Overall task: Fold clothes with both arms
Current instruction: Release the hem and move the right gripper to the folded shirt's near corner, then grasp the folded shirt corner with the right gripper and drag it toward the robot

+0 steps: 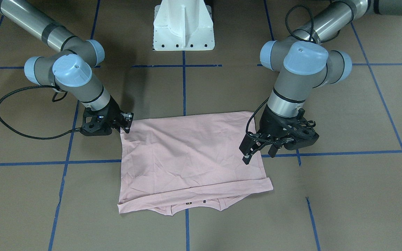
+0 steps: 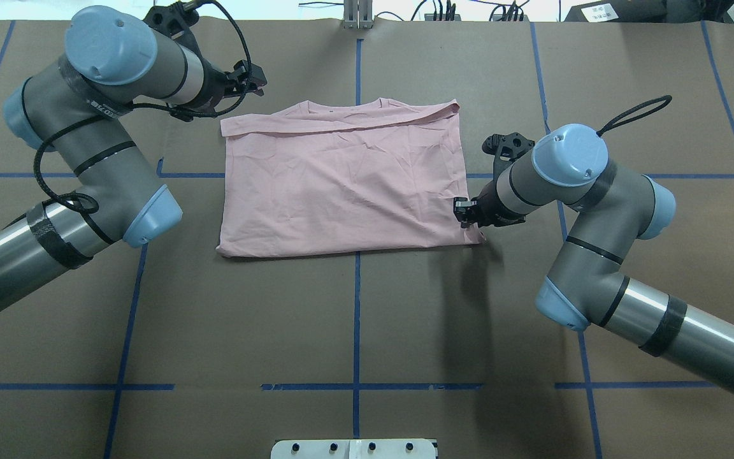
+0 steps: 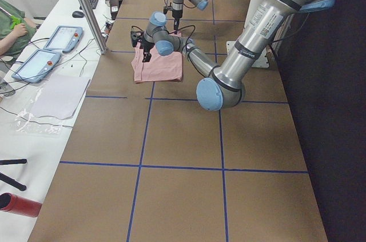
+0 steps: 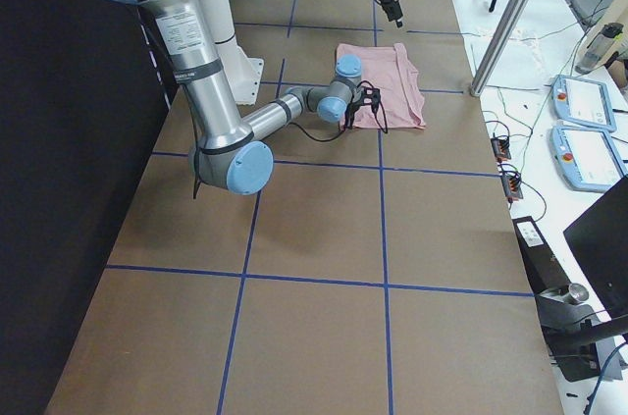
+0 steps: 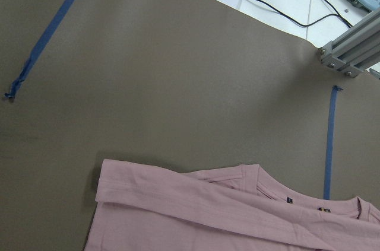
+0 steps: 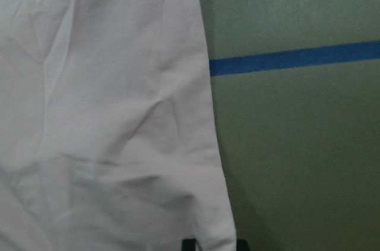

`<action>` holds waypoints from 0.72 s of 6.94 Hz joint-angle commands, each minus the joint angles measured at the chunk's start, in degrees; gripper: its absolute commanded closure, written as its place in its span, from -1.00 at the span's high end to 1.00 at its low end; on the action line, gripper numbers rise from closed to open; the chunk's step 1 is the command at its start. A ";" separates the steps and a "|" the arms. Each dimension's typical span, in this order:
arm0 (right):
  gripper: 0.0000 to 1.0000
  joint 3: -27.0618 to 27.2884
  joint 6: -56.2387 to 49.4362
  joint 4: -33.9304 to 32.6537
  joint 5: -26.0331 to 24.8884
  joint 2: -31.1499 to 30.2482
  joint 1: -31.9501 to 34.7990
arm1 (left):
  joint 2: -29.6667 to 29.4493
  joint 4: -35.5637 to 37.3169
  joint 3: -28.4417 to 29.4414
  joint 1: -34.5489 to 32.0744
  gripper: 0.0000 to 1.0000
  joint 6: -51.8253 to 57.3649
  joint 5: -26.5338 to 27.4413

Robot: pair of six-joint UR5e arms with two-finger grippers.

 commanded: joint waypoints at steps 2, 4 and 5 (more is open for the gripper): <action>-1.00 5.23 -0.45 -0.20 2.04 -3.86 0.54 | -0.04 0.07 -0.77 0.03 1.00 -0.11 -0.96; -1.00 18.21 -0.36 -0.29 1.78 -17.79 -4.88 | -0.04 1.55 -2.52 0.21 1.00 -0.12 -1.06; -1.00 24.63 0.34 -0.29 1.78 -24.74 -8.56 | -0.04 2.69 -3.83 0.38 1.00 -0.12 -1.06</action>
